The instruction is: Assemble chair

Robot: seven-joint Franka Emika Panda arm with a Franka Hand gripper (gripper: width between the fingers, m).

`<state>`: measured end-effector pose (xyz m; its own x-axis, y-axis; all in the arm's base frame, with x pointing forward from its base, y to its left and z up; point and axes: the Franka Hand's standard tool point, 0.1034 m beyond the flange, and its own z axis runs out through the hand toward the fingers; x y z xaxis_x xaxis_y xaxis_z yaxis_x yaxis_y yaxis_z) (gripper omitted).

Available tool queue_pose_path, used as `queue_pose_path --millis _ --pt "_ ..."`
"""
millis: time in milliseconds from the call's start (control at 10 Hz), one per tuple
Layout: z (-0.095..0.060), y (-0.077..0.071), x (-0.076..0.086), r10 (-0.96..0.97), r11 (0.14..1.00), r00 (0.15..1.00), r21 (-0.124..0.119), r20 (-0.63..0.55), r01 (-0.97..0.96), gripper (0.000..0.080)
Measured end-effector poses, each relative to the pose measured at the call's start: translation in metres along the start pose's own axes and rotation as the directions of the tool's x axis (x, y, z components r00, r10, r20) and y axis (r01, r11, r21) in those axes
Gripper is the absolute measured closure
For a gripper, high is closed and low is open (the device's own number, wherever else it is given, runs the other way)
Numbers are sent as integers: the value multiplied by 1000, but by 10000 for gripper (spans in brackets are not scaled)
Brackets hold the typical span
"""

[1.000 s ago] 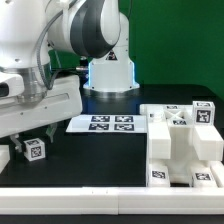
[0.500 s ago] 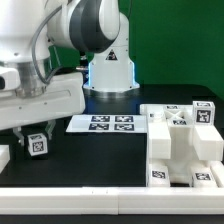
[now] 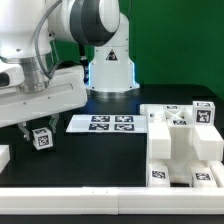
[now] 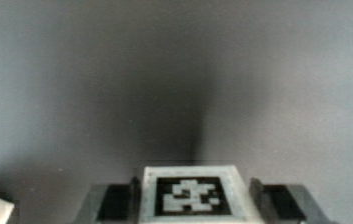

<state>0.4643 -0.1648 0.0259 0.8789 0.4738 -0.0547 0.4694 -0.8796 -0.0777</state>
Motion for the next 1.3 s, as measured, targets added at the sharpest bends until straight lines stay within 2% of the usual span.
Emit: queue_pose_path --millis 100,200,400,500,700,800,900,1100,1200,1300 --pt "2 0 -5 48 999 999 -16 -8 -48 515" --pt "7 -6 -12 179 984 984 0 -6 -179 515" --pt "9 -10 -13 421 906 907 58 -18 -419 515" --pt "8 -8 -13 474 880 880 41 -32 -473 515" --pt "9 -9 -13 598 801 801 46 -21 -596 515" --pt "10 -10 -13 683 730 731 52 -16 -681 515" --pt "10 -18 -11 844 536 537 64 0 -842 515" --pt "14 -28 -6 976 220 220 83 -11 -972 515" --pt "15 -27 -7 977 211 208 78 -43 -974 515" --pt "15 -28 -6 992 128 126 82 -28 -988 515"
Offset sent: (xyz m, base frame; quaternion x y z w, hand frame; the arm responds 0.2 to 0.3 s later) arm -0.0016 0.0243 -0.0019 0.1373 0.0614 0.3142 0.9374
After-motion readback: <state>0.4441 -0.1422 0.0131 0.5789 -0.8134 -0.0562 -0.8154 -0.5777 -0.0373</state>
